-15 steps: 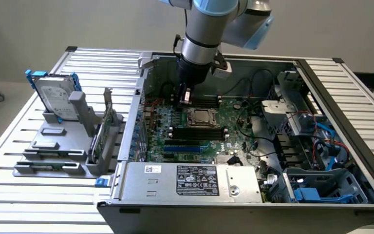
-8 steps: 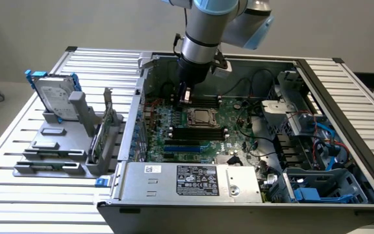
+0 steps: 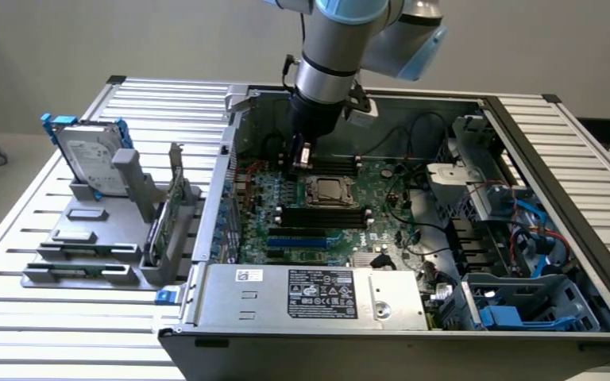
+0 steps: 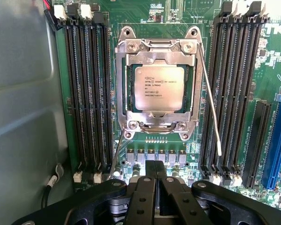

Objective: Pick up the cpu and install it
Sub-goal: 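Install the first cpu locking lever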

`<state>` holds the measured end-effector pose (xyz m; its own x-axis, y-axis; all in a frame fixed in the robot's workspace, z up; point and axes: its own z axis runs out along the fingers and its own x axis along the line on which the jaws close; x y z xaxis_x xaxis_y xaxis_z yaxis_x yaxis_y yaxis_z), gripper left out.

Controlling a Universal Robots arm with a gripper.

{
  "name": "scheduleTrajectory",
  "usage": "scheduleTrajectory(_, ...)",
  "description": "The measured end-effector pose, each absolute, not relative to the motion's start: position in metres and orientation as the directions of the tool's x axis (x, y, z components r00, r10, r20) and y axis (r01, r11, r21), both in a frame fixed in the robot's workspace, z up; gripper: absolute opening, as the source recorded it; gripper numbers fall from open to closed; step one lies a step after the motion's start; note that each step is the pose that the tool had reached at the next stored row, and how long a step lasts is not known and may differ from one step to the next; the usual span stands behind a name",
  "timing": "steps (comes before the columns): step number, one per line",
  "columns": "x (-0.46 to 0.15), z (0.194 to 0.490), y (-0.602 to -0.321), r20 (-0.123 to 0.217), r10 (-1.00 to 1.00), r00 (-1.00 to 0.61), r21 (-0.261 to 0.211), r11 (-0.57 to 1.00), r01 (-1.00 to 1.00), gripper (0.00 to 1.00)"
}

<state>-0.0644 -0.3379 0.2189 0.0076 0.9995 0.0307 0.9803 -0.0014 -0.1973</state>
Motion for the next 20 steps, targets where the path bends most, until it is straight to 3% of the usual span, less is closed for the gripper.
scheduleTrajectory(20, -0.088, 0.242, -0.338, 0.033, 0.999, 0.014, -0.197, -0.007, 0.980, 0.11)
